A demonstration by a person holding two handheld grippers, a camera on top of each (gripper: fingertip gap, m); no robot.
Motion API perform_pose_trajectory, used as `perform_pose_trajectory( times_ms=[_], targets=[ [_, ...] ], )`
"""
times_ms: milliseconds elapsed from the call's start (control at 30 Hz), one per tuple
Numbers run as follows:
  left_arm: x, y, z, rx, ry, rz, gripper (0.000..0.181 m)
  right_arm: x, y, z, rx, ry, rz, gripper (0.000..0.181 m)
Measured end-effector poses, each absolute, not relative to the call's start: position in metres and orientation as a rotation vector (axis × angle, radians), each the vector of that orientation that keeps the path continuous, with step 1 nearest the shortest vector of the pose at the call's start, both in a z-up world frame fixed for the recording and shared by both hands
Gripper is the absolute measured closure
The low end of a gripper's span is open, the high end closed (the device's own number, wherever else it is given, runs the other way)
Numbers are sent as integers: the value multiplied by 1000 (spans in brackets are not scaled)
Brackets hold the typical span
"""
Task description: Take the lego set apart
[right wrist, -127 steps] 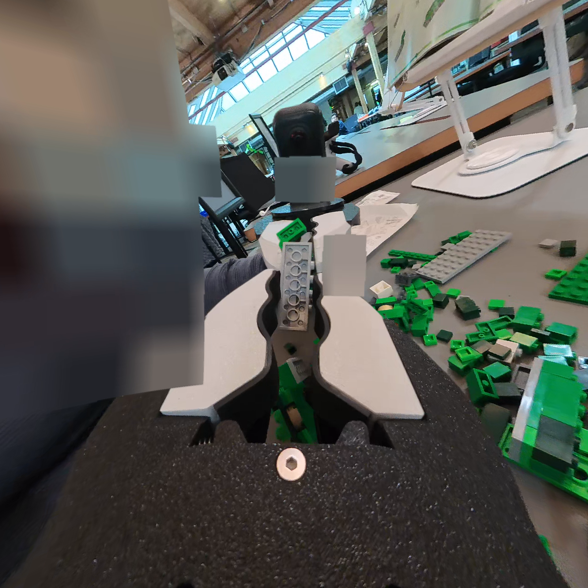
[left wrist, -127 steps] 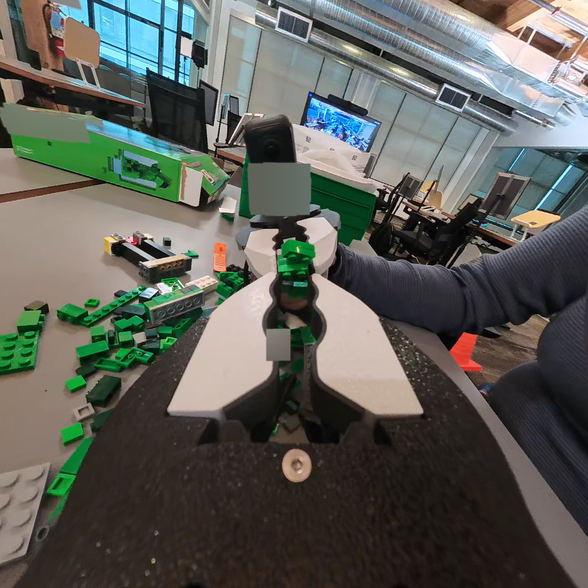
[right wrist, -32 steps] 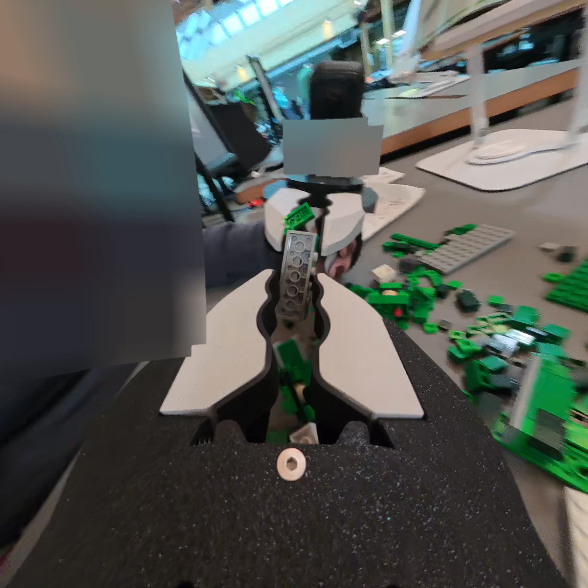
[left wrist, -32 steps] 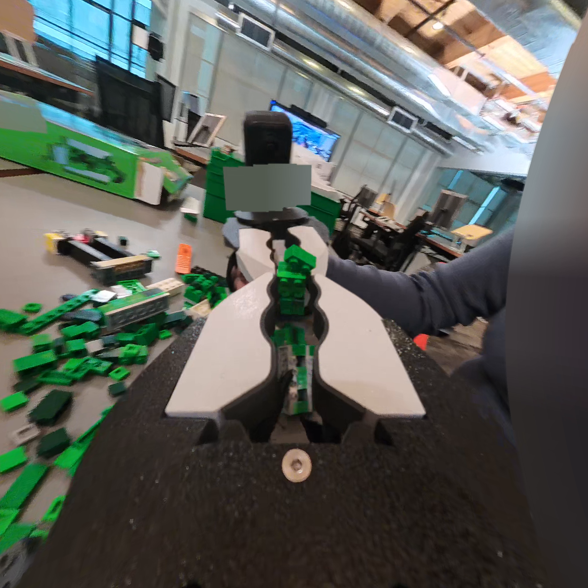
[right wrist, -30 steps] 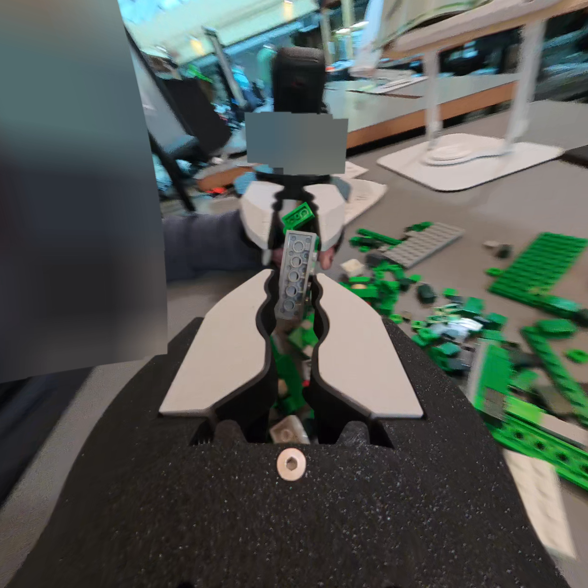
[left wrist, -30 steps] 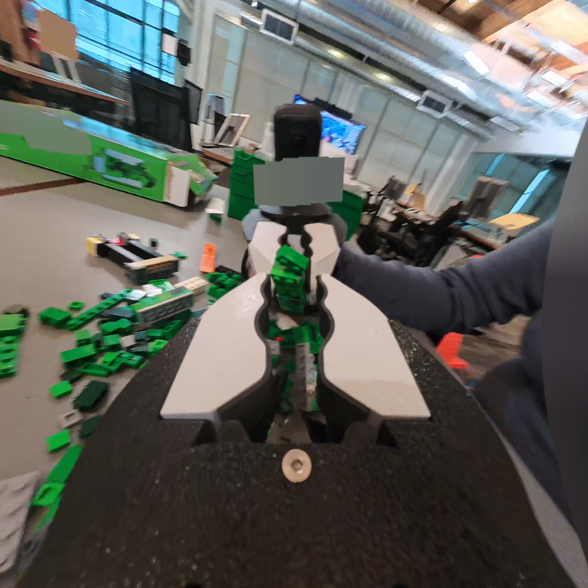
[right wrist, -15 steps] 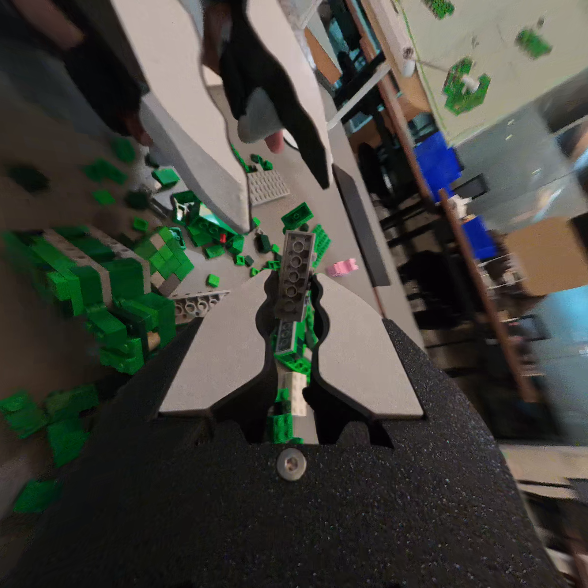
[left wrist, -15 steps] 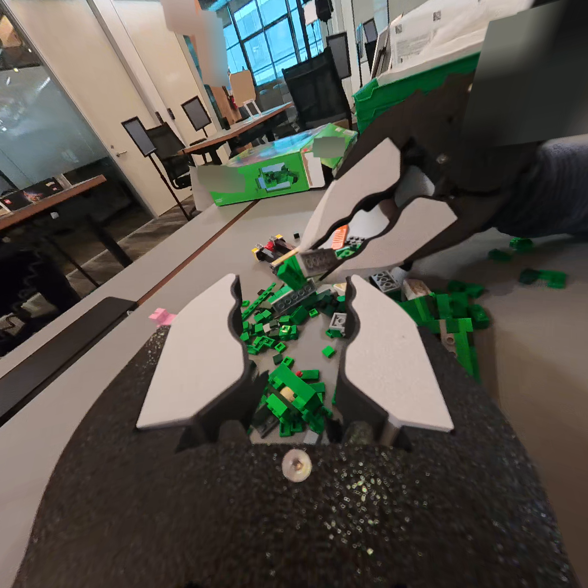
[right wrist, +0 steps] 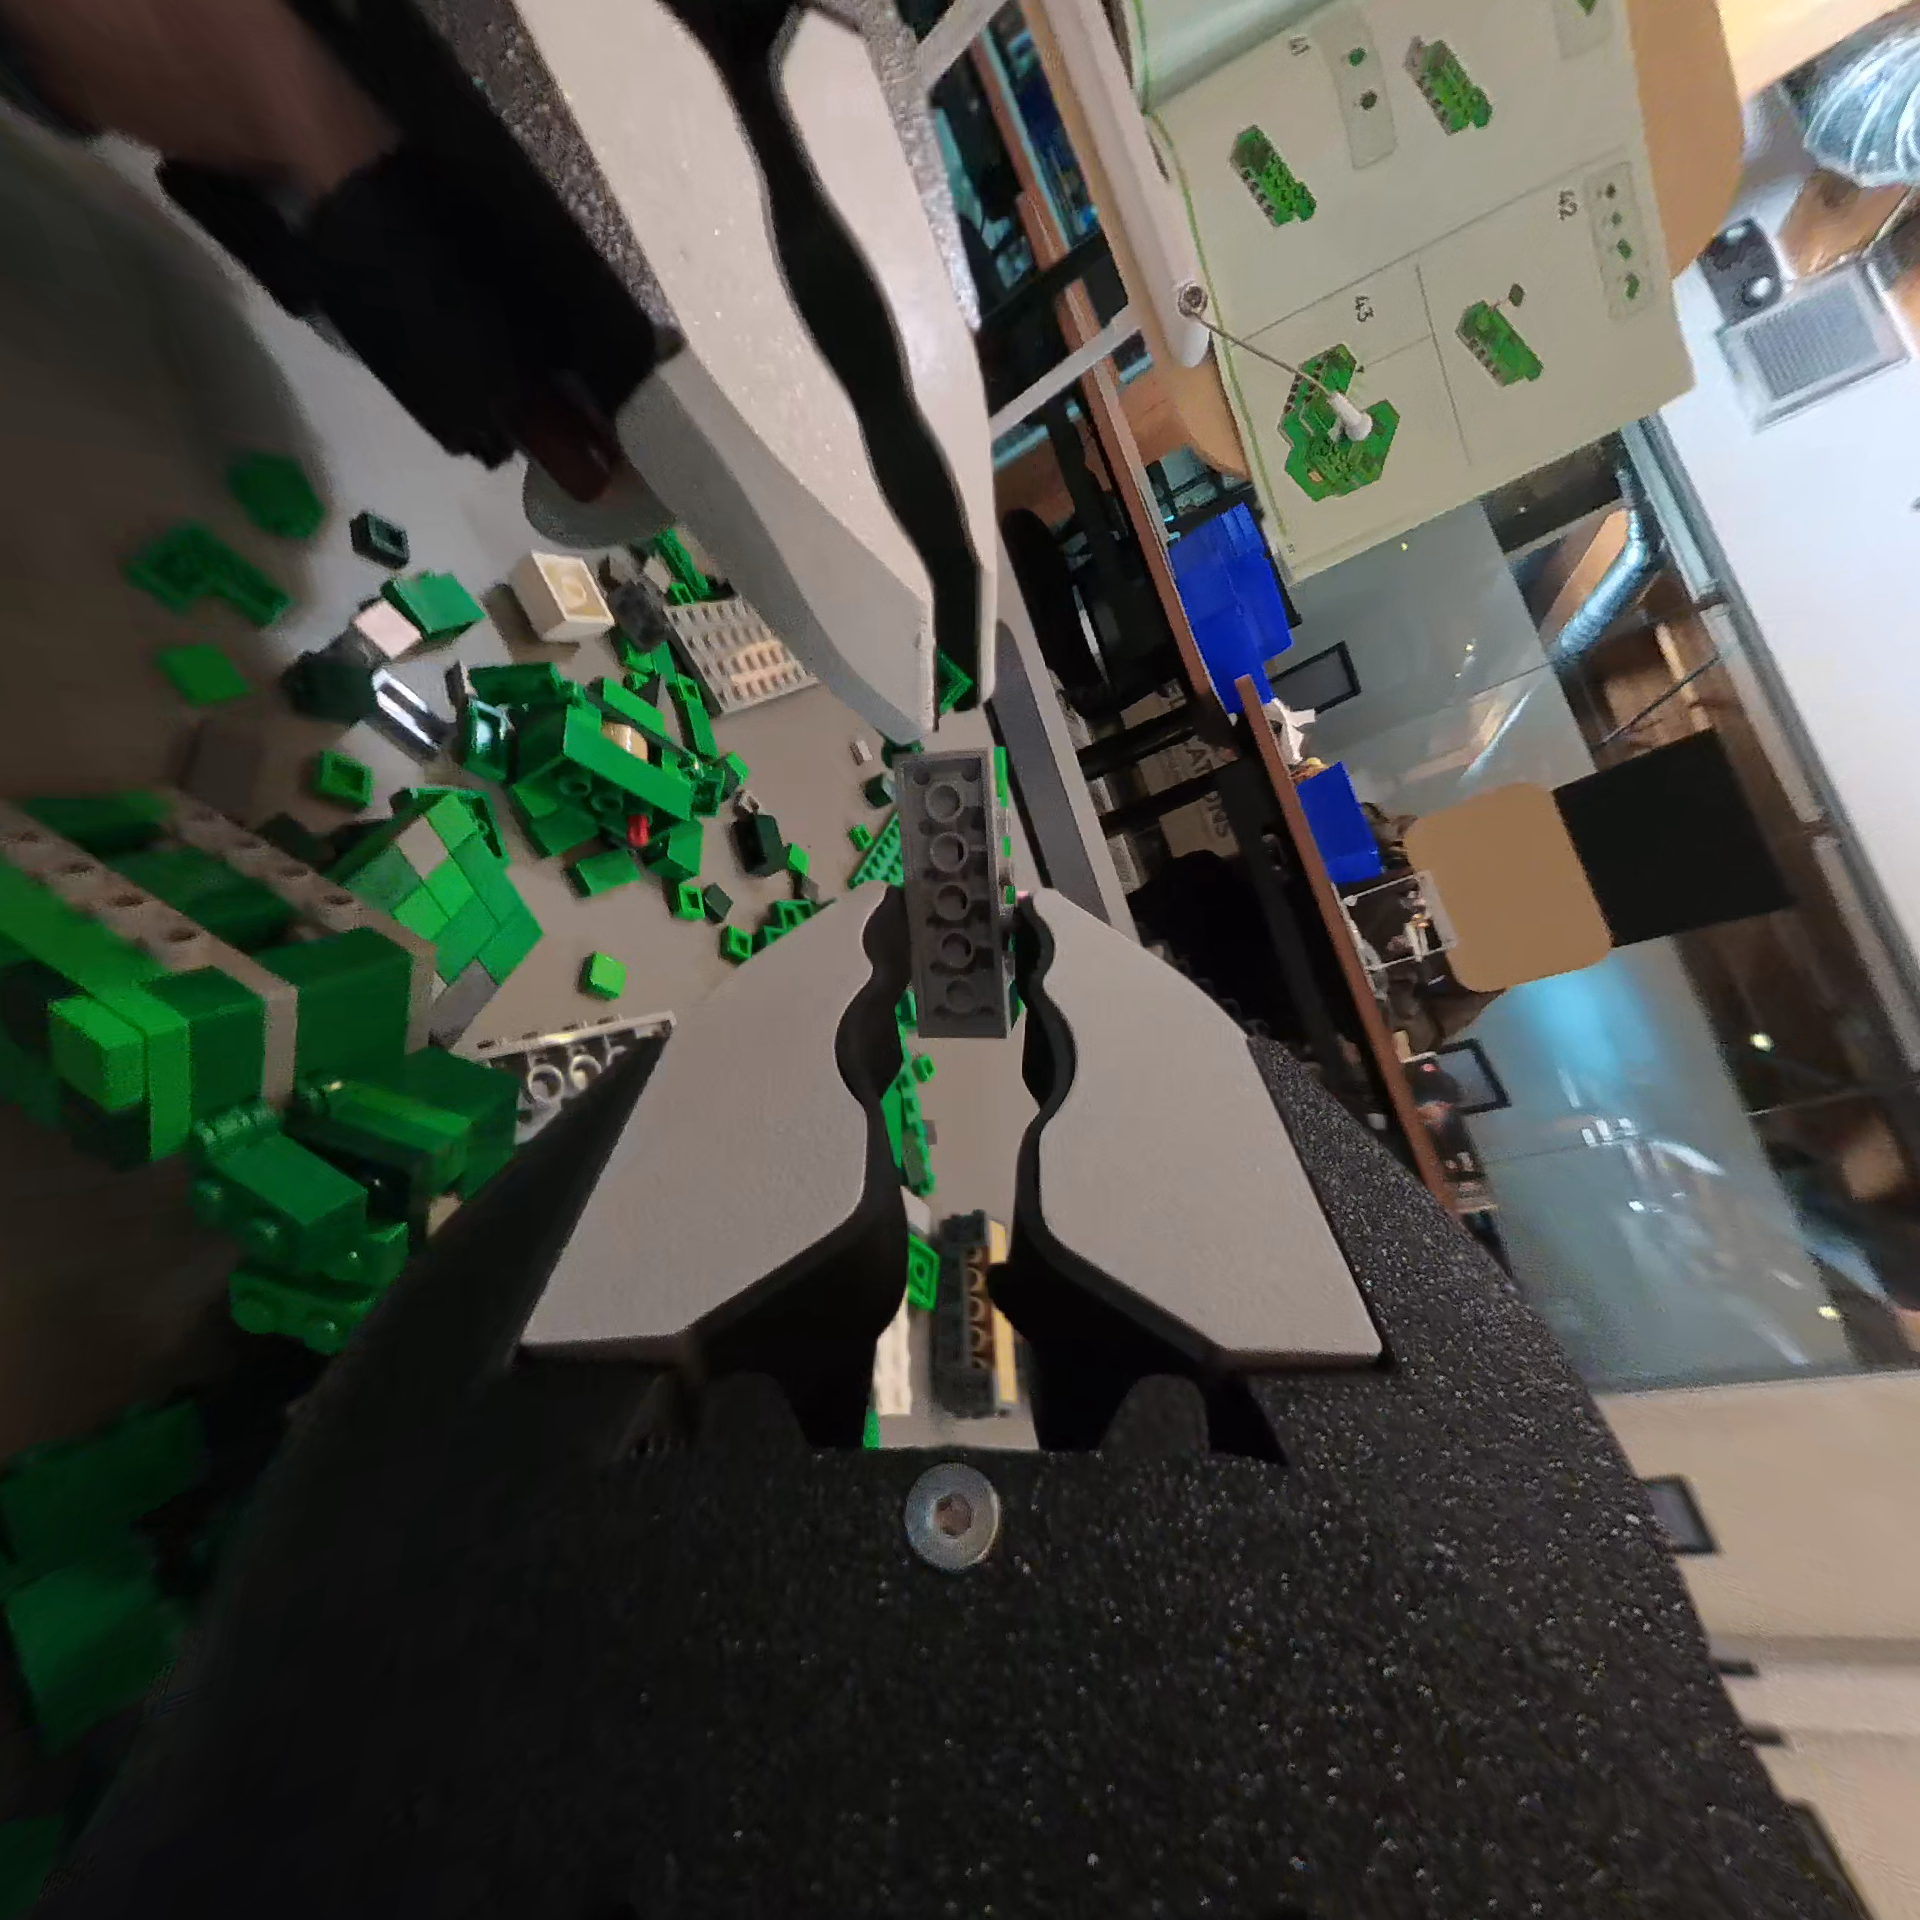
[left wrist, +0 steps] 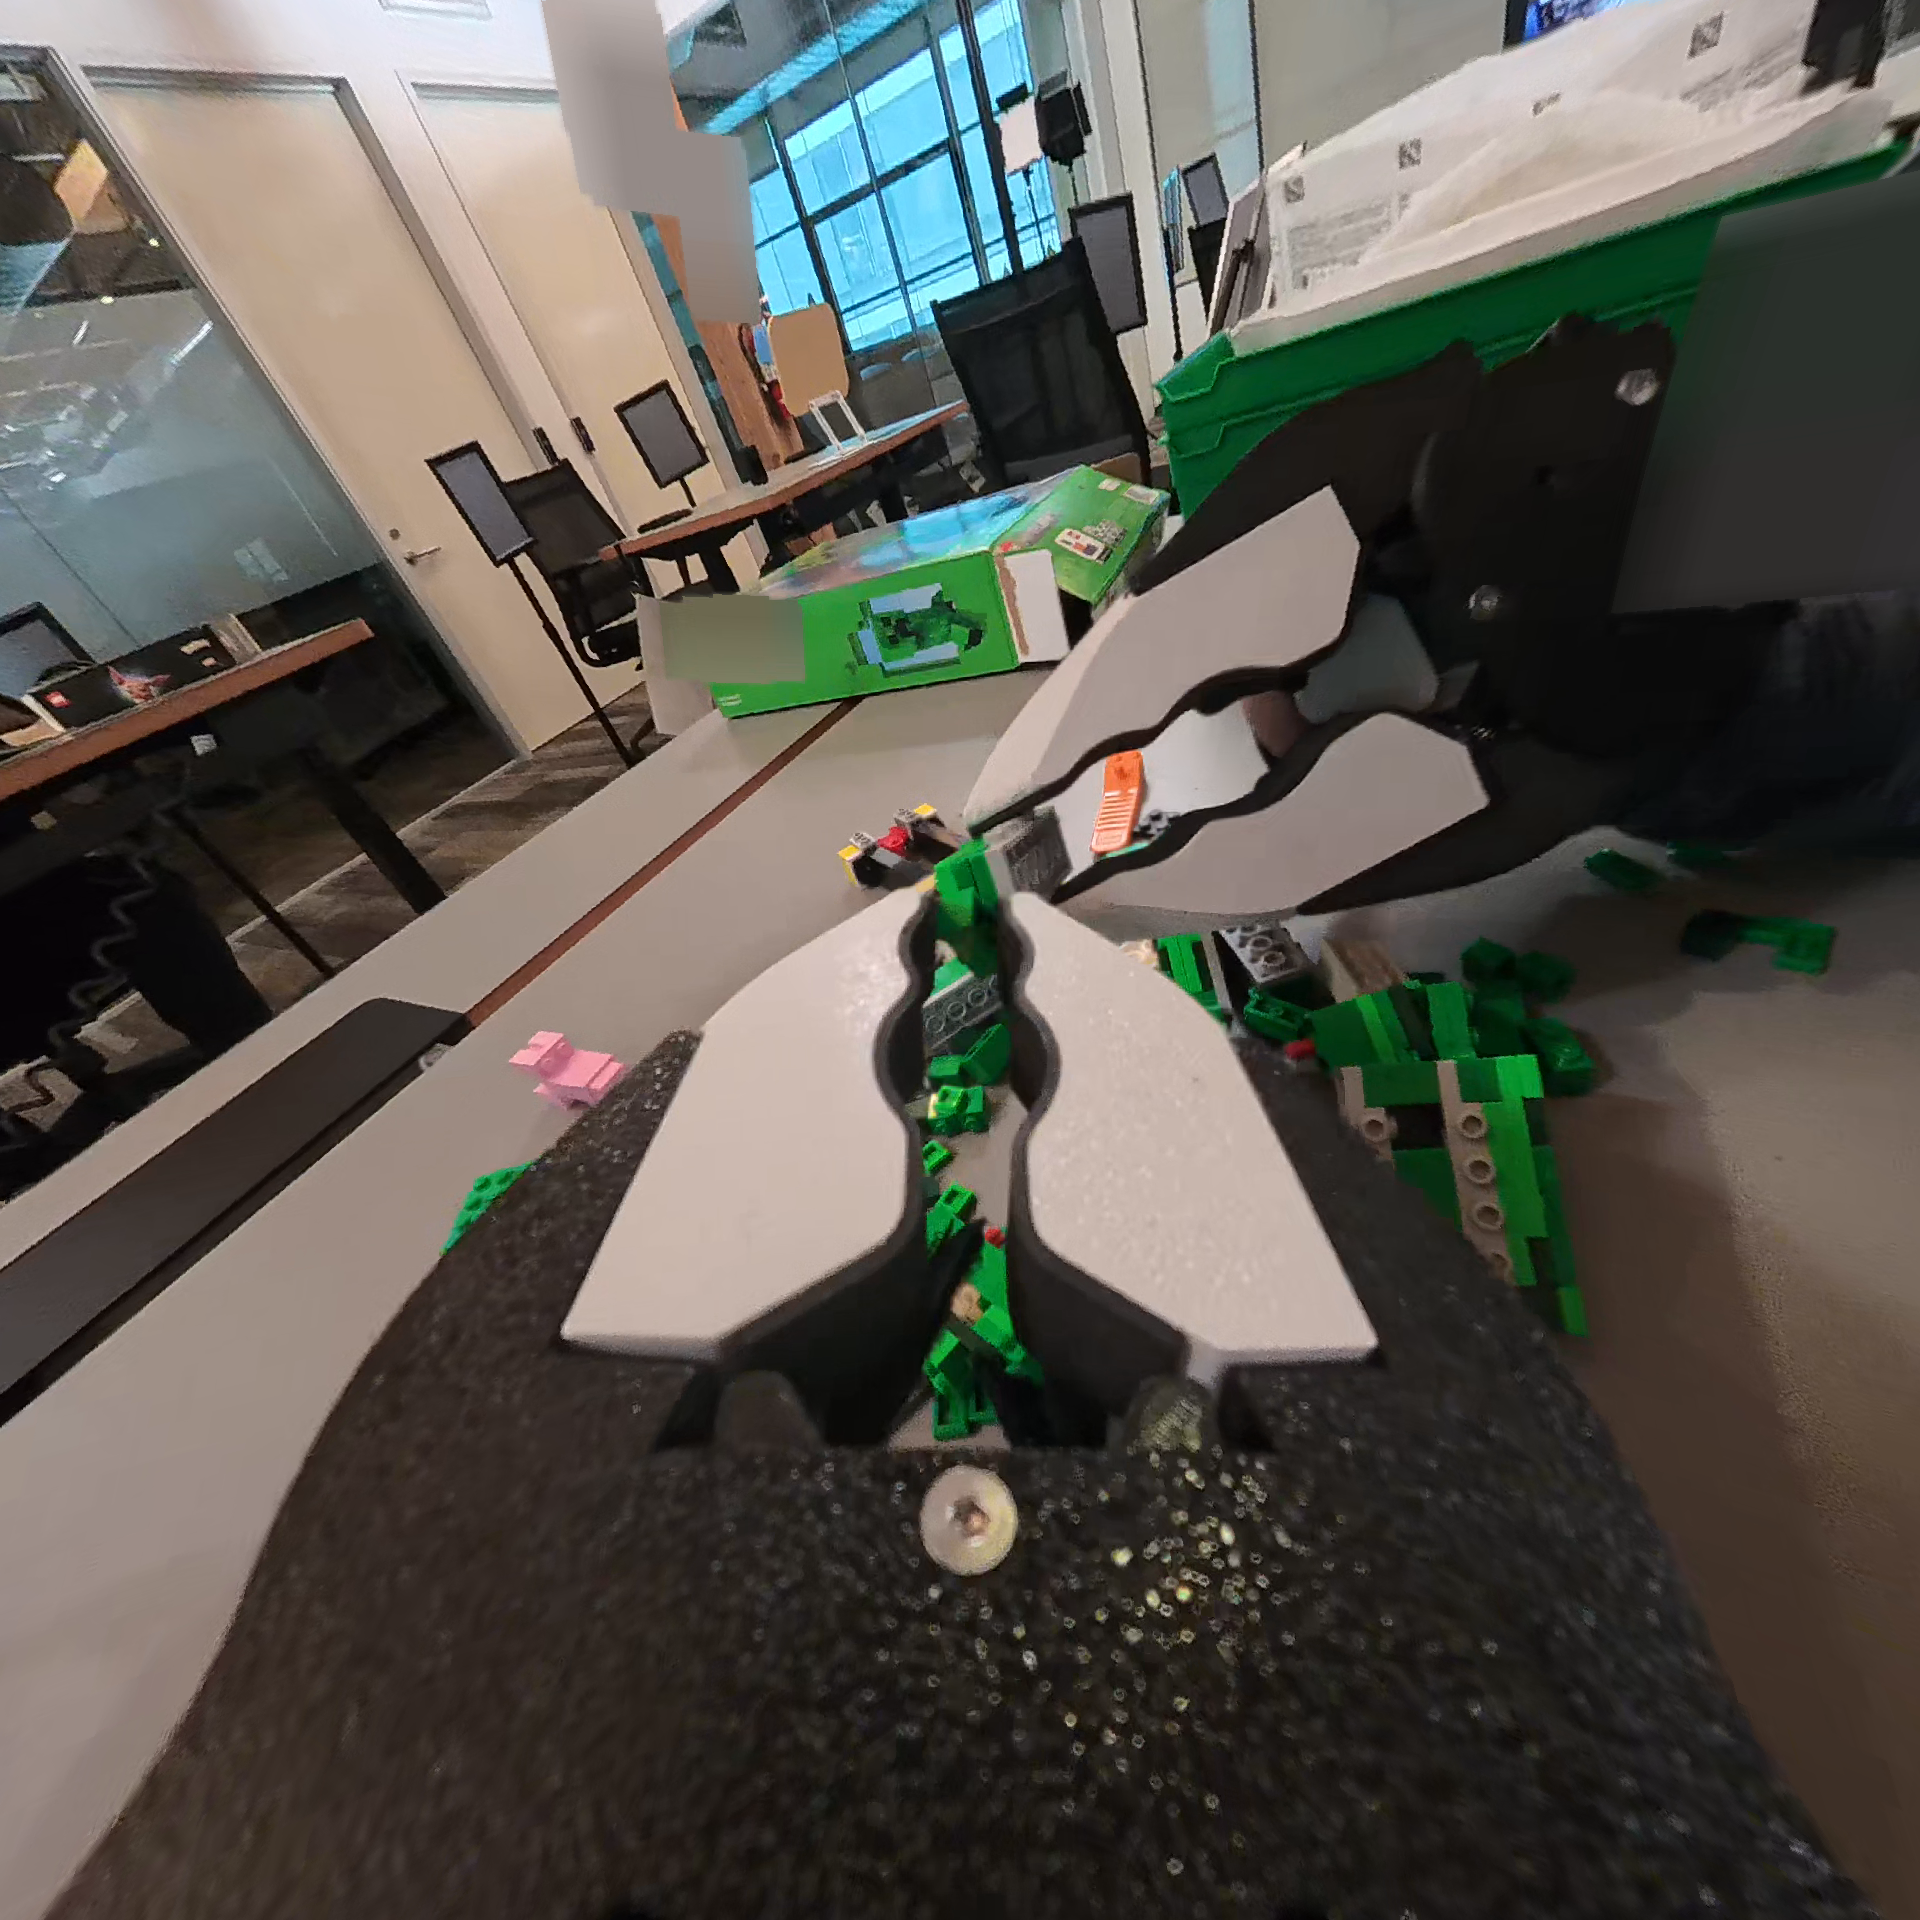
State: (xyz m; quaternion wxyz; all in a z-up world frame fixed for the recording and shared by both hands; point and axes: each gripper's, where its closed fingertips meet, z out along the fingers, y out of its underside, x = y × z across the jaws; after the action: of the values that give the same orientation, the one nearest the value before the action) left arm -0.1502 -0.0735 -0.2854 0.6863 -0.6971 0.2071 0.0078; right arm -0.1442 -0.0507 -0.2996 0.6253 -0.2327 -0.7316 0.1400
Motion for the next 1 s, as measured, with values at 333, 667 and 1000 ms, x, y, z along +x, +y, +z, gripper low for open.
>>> perform_pose_trajectory(
  times_ms=[333, 667, 1000],
  targets=[
    [-155, -75, -280, -1550, 446, 18, 172, -150, -51, -296, -617, -1624, 365, 162],
    [-160, -79, -258, -1464, 272, -207, 173, -155, -56, -282, -777, -1530, 577, 162],
    [-164, -81, -247, -1344, 191, -311, 173, -158, -61, -276, -942, -1454, 755, 163]
  ],
)
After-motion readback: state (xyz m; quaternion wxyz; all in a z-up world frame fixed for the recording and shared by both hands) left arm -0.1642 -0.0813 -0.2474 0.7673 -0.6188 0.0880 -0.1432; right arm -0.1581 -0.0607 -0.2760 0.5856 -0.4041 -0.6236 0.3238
